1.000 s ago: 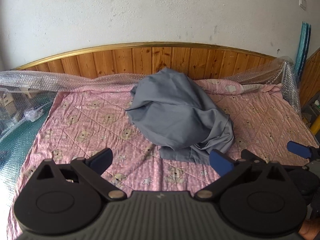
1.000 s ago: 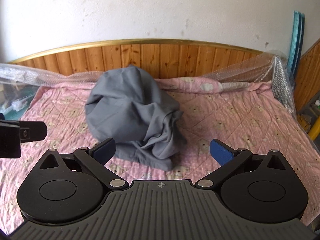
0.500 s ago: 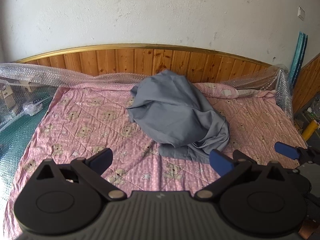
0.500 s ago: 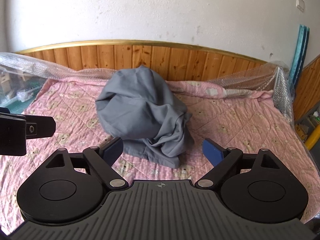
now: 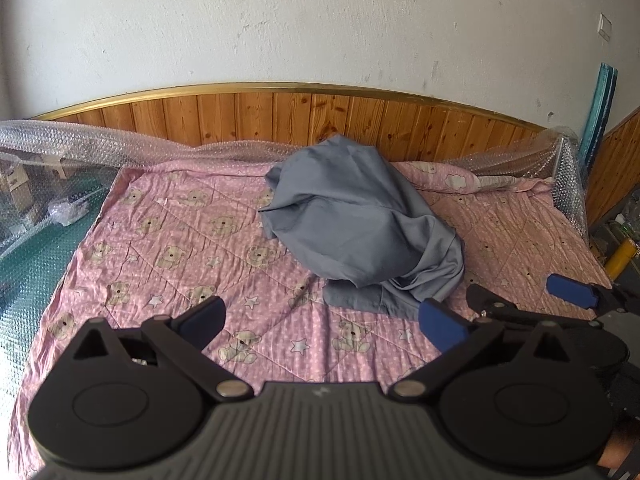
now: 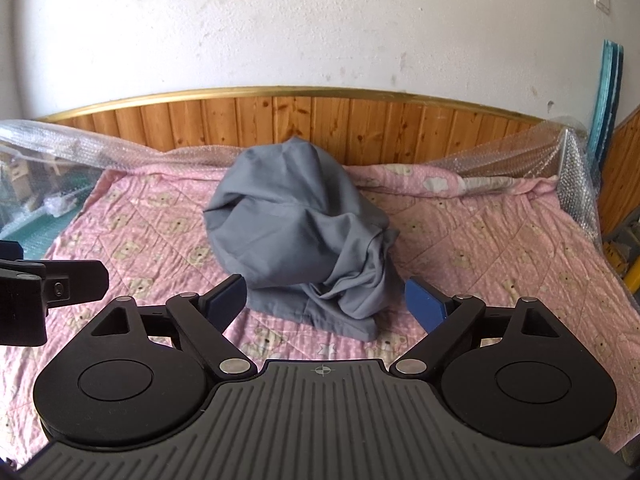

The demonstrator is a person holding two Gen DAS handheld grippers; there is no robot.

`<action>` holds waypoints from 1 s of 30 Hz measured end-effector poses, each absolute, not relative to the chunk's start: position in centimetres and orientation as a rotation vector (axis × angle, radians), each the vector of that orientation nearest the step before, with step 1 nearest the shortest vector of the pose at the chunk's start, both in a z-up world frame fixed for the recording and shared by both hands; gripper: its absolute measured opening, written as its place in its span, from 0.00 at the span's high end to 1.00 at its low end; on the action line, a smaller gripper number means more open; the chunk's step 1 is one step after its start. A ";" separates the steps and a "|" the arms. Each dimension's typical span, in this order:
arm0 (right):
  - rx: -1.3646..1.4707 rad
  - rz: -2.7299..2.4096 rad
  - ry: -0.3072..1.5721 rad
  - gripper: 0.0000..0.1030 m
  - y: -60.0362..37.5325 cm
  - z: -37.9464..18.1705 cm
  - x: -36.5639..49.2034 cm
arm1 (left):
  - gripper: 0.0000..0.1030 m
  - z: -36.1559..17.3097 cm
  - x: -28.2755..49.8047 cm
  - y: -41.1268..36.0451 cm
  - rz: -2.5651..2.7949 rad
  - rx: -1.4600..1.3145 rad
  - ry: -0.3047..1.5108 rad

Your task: Fold clothes

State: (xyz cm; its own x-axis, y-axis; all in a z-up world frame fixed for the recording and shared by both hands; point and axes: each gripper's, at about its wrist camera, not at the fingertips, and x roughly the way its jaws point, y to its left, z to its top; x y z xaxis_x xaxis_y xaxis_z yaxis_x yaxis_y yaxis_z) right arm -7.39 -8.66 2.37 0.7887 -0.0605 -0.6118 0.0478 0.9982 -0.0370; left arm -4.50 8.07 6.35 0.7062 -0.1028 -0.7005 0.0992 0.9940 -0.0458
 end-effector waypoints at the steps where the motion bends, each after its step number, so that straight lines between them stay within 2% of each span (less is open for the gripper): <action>1: -0.018 -0.061 0.661 0.13 -8.7 2.2 -7.4 | 0.00 6.3 -4.4 8.0 -0.113 -0.001 0.782; 14: 0.011 -0.065 0.693 0.12 -10.4 0.4 -4.9 | 0.00 5.2 -1.2 6.8 -0.104 0.013 0.817; 16: 0.016 -0.053 0.703 0.13 -10.5 0.1 -4.1 | 0.00 5.0 -0.4 6.7 -0.097 0.017 0.820; 18: 0.012 -0.036 0.721 0.20 -10.6 -0.4 -3.4 | 0.00 4.9 0.4 6.6 -0.092 0.010 0.826; 22: 0.025 -0.020 0.746 0.21 -11.2 -1.2 -1.8 | 0.01 4.6 2.1 6.2 -0.089 0.006 0.837; 23: 0.029 -0.013 0.754 0.26 -11.4 -1.4 -1.3 | 0.09 4.5 2.4 6.0 -0.087 0.006 0.837; 25: 0.046 0.011 0.774 0.44 -11.8 -1.7 -0.4 | 0.30 4.4 3.2 5.7 -0.088 0.010 0.841; 26: 0.060 0.028 0.789 0.75 -12.0 -2.0 0.1 | 0.53 4.2 3.6 5.5 -0.085 0.012 0.845; 27: 0.075 0.045 0.804 1.00 -12.2 -2.2 0.6 | 0.76 4.1 4.0 5.4 -0.078 0.013 0.851; 29: 0.081 0.075 0.796 1.00 -12.5 -2.5 1.3 | 0.99 3.6 5.0 5.3 -0.072 0.009 0.864; 30: 0.083 0.090 0.790 1.00 -12.6 -2.5 1.6 | 1.00 3.3 5.4 5.2 -0.073 0.005 0.868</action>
